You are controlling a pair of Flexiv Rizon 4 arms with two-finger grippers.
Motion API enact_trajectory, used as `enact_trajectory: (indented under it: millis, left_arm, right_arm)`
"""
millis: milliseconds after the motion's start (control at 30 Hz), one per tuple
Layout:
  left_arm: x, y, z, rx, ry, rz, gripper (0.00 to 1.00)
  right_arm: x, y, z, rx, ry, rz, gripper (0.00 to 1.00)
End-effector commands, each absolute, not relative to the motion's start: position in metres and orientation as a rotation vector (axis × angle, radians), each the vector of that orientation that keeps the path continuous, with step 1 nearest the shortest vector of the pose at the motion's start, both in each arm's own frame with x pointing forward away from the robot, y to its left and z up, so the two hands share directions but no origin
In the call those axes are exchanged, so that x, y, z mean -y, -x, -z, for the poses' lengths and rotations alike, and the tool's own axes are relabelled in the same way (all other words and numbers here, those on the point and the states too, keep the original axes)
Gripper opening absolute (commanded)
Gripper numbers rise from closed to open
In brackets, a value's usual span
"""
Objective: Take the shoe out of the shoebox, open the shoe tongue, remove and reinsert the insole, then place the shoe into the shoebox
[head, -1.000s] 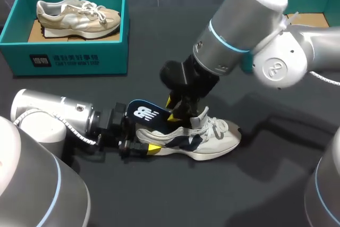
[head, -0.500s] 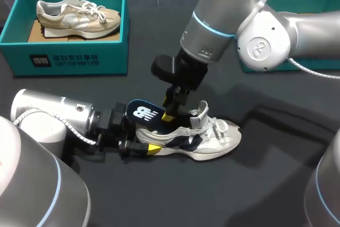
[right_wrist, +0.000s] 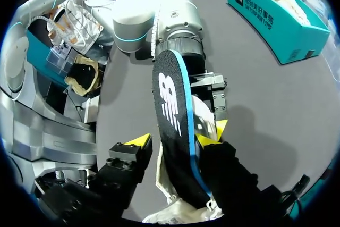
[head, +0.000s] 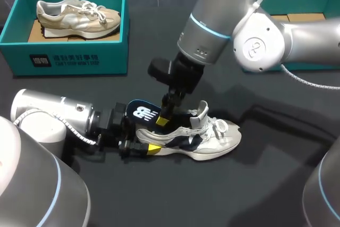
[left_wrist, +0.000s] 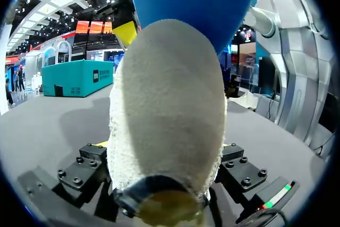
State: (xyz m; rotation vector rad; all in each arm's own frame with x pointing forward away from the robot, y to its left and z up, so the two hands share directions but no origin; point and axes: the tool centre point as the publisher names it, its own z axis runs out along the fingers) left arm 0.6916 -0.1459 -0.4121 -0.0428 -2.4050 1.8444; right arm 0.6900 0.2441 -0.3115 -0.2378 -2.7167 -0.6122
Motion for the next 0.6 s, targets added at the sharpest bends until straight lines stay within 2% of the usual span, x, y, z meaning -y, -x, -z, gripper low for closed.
enact_trajectory:
  millis: [33,600]
  left_arm:
    - [0.146,-0.691,0.413,2.407,0.041,-1.845,0.0]
    - [0.146,-0.691,0.413,2.407,0.041,-1.845,0.0]
  right_arm:
    - [-0.247,-0.689,0.318,2.69,0.236,0.637,0.48]
    - [-0.256,-0.694,0.331,2.587,0.262,0.725,0.44]
